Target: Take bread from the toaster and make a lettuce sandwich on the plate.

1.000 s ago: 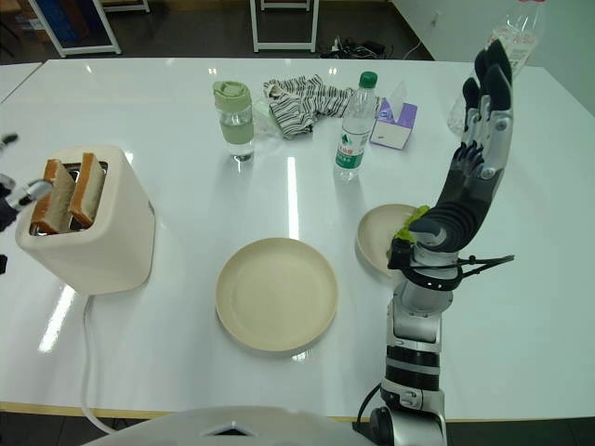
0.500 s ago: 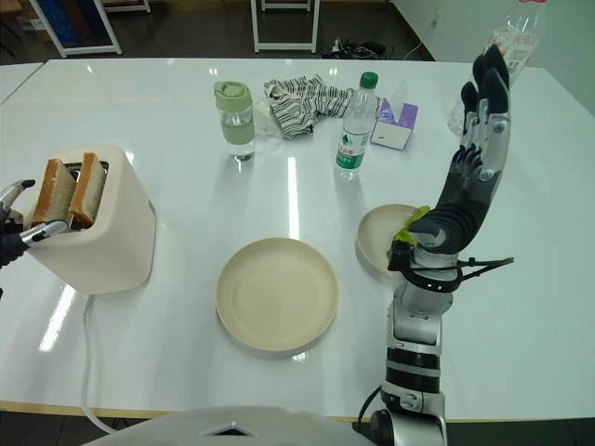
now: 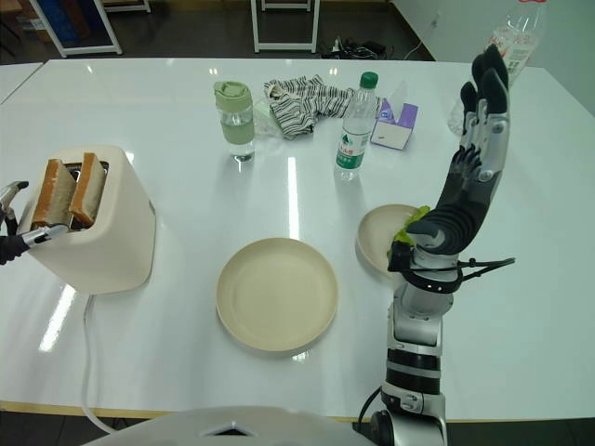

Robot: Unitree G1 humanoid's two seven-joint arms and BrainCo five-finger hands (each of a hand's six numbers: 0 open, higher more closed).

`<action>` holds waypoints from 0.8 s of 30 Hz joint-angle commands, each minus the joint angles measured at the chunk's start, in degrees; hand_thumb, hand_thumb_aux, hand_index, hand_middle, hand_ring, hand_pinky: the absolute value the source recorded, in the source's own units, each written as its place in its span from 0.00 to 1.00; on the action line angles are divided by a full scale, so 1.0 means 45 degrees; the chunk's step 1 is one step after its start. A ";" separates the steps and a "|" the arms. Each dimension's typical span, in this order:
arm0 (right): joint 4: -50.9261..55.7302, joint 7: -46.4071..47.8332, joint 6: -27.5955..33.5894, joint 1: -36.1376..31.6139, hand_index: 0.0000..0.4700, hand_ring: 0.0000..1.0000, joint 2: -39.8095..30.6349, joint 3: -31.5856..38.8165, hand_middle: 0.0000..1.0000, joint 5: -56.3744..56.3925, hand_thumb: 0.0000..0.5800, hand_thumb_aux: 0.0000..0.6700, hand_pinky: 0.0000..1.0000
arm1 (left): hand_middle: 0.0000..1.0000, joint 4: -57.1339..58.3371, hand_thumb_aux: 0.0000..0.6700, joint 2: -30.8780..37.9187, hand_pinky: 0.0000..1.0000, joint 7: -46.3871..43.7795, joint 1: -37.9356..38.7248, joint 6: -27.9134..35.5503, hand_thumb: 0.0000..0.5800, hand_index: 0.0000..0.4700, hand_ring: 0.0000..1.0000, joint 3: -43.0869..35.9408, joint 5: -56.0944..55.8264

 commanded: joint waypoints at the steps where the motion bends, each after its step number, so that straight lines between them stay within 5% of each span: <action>1: -0.0153 0.0031 0.0097 0.0086 0.00 0.00 -0.0050 0.0009 0.00 -0.0118 0.00 0.00 0.00 | 0.00 0.0130 0.00 0.0256 0.00 -0.0090 -0.0135 -0.0116 0.00 0.00 0.00 -0.0302 0.0081; 13: -0.0253 0.0032 0.0150 0.0152 0.00 0.00 -0.0048 0.0004 0.00 -0.0149 0.00 0.00 0.00 | 0.00 0.0250 0.00 0.0385 0.00 -0.0100 0.0055 -0.0128 0.00 0.00 0.00 -0.0293 0.0075; 16: -0.0254 0.0025 0.0171 0.0148 0.00 0.00 -0.0043 0.0008 0.00 -0.0162 0.00 0.00 0.00 | 0.00 0.0105 0.12 0.0337 0.00 -0.0248 0.0254 -0.0243 0.22 0.12 0.00 -0.0385 -0.0001; 20: -0.0307 0.0022 0.0224 0.0161 0.00 0.00 -0.0050 -0.0017 0.00 -0.0160 0.00 0.00 0.00 | 0.00 -0.0375 0.15 0.0226 0.00 -0.0391 0.0441 -0.0343 0.28 0.15 0.00 -0.0474 -0.0104; 24: -0.0396 0.0016 0.0267 0.0212 0.00 0.00 -0.0053 -0.0050 0.00 -0.0150 0.00 0.00 0.00 | 0.00 -0.0647 0.11 0.0215 0.00 -0.0493 0.0619 -0.0362 0.21 0.11 0.00 -0.0448 -0.0167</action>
